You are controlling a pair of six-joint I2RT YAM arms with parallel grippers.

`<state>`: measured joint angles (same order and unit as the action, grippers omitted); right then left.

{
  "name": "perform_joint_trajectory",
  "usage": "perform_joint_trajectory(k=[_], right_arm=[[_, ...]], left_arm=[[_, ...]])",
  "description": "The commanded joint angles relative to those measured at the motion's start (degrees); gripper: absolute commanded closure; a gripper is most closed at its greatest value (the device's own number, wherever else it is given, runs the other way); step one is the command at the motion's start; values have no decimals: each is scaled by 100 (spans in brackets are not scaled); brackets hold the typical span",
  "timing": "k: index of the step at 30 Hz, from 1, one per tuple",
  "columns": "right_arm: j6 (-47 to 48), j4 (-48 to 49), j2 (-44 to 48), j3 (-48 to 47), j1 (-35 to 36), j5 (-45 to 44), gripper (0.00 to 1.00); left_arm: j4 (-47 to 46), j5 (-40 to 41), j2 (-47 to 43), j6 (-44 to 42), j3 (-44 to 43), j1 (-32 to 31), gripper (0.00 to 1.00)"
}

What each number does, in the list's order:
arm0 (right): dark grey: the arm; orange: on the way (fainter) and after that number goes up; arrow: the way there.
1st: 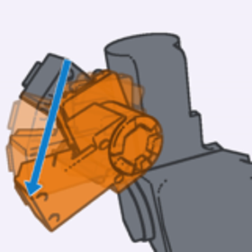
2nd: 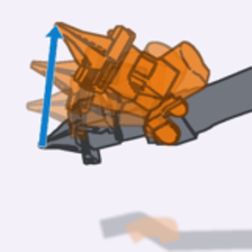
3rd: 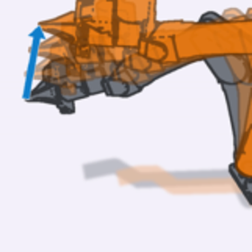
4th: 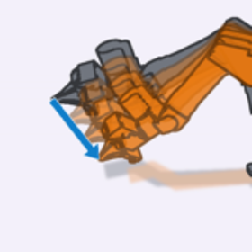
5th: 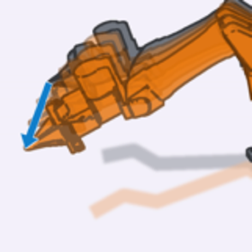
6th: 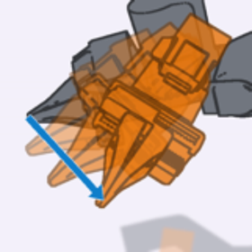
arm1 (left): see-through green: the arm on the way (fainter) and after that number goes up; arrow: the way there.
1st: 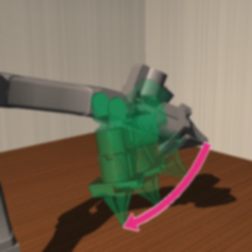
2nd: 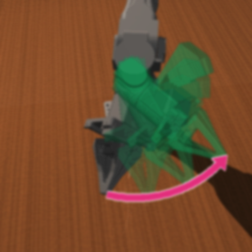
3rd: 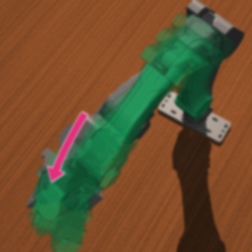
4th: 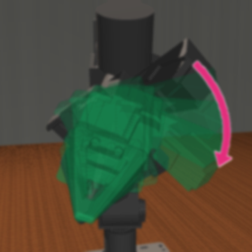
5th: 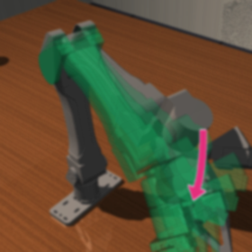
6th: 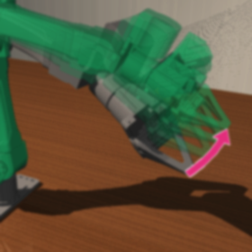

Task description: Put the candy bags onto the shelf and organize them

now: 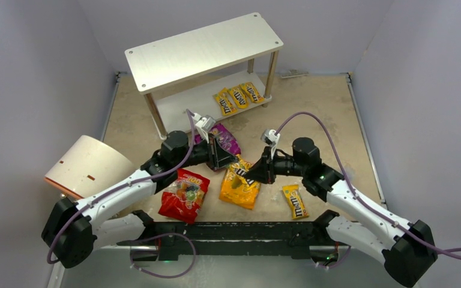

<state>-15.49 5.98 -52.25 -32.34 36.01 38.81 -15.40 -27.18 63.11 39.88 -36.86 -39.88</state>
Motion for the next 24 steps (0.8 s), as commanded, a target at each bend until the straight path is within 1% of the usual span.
perform_joint_trajectory(k=[1,3,5,9,11,12,13,14,15,16,18,20,21,23,24], right_arm=[[-62,-218,168,129,-11,470,85],[-61,-230,138,134,6,571,85],[-8,-315,132,107,20,464,85],[35,-236,159,67,29,153,78],[59,13,223,60,29,-147,58],[80,190,267,58,29,-345,52],[150,372,326,60,29,-558,42],[309,655,395,84,29,-718,34],[555,942,477,155,33,-957,30],[786,1248,592,275,37,-1186,22],[1669,1799,825,561,195,-1551,3],[2627,2512,1036,991,666,-2296,1],[3132,2901,1033,1154,1043,-2844,1],[3926,3390,801,1207,1592,-3809,1],[4183,3482,587,1148,1730,-3905,1]], left_arm=[[97,1009,-300,-54,-238,168,100],[174,1142,-335,10,-258,232,100],[249,1195,-392,102,-261,388,100],[189,903,-464,248,-188,724,100],[181,698,-388,276,-217,770,100],[211,591,-328,297,-268,781,100],[278,488,-258,324,-318,791,100],[376,428,-191,365,-386,797,100],[486,384,-138,393,-459,810,100],[603,377,-99,416,-533,826,100],[963,442,-49,470,-731,857,100],[1456,615,-1,570,-1032,914,100],[1947,667,61,600,-1202,960,100],[2471,634,177,617,-1560,1075,100],[2681,624,236,636,-1742,1112,100]])
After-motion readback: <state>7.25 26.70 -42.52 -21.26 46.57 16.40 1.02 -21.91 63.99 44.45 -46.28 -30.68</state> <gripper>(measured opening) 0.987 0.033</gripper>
